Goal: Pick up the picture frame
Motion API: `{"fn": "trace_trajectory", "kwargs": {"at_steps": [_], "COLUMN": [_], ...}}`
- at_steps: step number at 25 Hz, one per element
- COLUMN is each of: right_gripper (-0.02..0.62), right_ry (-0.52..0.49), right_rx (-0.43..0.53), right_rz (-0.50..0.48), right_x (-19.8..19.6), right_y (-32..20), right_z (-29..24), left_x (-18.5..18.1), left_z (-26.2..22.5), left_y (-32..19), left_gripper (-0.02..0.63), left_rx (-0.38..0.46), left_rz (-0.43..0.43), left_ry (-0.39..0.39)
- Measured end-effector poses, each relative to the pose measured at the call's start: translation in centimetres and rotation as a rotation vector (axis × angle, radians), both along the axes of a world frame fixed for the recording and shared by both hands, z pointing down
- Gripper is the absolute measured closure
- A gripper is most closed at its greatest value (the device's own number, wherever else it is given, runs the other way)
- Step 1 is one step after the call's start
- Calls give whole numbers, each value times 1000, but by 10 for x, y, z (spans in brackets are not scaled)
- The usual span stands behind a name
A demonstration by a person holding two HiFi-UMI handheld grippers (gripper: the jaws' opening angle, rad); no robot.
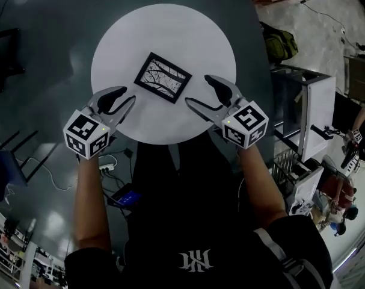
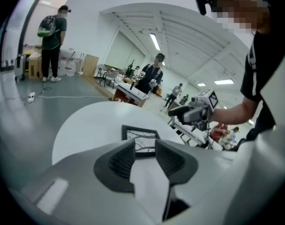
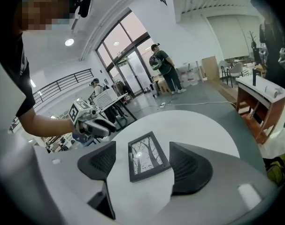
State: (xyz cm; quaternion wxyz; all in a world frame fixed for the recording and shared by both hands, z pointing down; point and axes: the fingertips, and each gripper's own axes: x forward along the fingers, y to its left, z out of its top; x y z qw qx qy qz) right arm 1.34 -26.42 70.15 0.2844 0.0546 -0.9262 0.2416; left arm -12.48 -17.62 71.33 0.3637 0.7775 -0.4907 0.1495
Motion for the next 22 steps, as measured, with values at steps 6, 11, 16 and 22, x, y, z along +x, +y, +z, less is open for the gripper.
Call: {"fn": "trace_trajectory", "kwargs": {"at_steps": [6,11,16,22], "right_gripper": [251,272,300,336], "right_ry": [47,88,177,221], "right_rx": [-42,-23,35,59], "right_rz": [-129,-251,-381,-461], "right_x": [-14,-38,-56,-69], "right_y": [-12,-16,-16,-16], "right_z": [54,72,92,110], "left_x": [24,37,45,40], "left_z": [66,69,81,100], "left_y": [10,12,6,5], "left_gripper": [476,476,458,448], "left_rx": [-201,-231,-243,-264], "left_rz": [-317,-452,-594,-736], "left_ry": [295,324,383,403]}}
